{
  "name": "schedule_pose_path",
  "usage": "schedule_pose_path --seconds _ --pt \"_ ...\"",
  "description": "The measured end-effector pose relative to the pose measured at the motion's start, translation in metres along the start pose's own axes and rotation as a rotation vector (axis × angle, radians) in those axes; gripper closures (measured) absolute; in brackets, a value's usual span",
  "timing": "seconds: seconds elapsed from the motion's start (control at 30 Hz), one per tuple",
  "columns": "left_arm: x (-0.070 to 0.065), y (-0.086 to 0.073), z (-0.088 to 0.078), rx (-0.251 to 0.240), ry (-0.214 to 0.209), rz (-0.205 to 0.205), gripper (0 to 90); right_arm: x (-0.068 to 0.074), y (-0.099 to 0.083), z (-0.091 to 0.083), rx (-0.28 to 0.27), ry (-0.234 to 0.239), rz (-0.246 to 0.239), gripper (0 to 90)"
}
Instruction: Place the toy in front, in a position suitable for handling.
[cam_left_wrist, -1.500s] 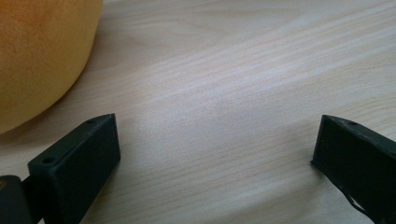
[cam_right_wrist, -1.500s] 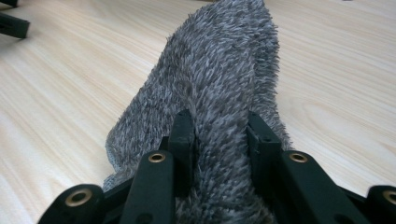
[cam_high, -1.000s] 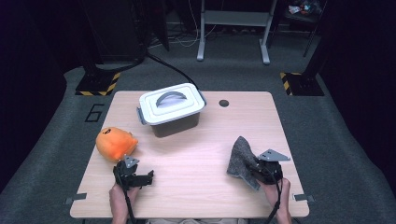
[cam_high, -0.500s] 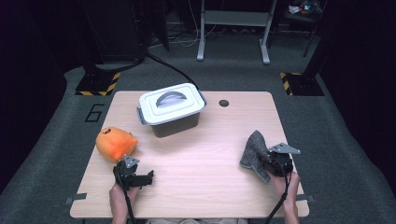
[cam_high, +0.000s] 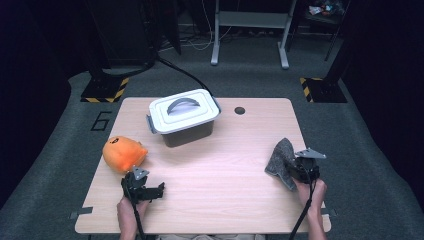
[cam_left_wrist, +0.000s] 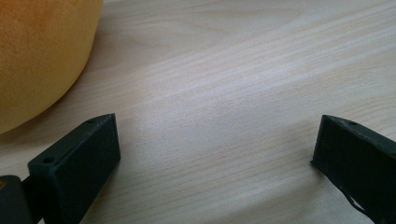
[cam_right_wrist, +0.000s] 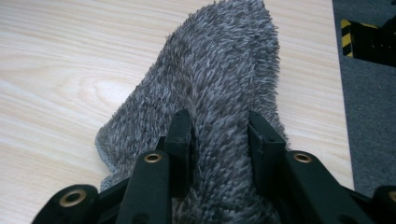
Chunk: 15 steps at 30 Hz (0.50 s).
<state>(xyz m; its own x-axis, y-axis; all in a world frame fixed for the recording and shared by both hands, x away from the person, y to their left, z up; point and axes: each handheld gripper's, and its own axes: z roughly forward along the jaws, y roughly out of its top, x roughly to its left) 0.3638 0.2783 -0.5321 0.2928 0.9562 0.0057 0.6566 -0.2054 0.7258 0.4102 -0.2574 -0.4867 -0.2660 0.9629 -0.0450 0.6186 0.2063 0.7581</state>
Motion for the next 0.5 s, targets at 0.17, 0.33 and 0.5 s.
schedule_pose_path --seconds 0.17,0.33,0.5 --pt "0.0 0.0 0.0 0.003 -0.002 0.001 0.5 -0.005 -0.001 0.005 0.015 -0.024 0.011 63.8" --pt "0.0 0.0 0.0 0.006 -0.002 0.002 0.5 -0.009 -0.003 0.012 0.052 -0.058 0.038 52.3" --pt "0.0 0.0 0.0 0.005 -0.002 0.002 0.5 -0.012 -0.004 0.018 0.069 -0.082 0.066 36.0"
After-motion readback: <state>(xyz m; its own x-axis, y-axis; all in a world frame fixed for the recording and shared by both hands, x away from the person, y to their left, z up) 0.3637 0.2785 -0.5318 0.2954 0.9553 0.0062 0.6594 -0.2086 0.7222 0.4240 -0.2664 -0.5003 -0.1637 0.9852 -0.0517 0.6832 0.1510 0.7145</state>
